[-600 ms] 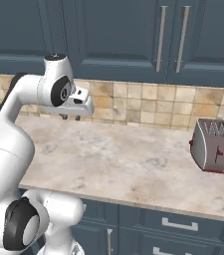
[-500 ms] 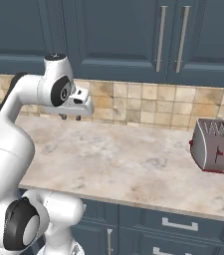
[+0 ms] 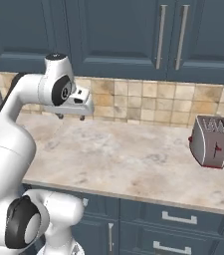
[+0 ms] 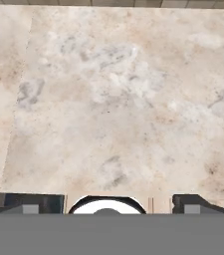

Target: Navigate to the fridge.

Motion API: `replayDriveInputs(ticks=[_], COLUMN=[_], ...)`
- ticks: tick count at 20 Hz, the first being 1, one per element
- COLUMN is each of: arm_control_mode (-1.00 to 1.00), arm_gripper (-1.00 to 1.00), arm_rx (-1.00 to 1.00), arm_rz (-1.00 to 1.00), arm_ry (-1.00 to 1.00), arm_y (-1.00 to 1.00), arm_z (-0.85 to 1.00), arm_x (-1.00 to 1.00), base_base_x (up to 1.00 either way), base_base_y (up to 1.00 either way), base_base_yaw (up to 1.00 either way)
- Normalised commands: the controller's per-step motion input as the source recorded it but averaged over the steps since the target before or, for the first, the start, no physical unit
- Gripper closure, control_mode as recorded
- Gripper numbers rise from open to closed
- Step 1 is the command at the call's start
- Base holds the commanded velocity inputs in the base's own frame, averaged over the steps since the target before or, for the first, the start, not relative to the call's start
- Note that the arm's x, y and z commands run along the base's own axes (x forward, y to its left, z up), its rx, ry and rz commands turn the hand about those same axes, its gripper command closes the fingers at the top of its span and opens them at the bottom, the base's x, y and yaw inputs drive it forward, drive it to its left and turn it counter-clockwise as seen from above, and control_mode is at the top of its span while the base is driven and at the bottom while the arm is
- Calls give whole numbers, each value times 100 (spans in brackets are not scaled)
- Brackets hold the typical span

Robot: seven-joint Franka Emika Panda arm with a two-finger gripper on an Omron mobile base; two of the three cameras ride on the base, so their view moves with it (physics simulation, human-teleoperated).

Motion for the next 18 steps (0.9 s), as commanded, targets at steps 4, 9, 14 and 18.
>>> replayDriveInputs(ticks=[4, 9, 14, 18], arm_control_mode=[100, 100, 100, 100], arm_gripper=[-100, -100, -100, -100], arm_rx=[0, 0, 0, 0], arm_rz=[0, 0, 0, 0], arm_ry=[0, 0, 0, 0], arm_y=[0, 0, 0, 0], arm_z=[0, 0, 0, 0], arm_x=[0, 0, 0, 0], base_base_x=[-36, 0, 0, 0], base_base_y=[-28, -12, -28, -31], base_base_yaw=[-59, -94, -94, -93])
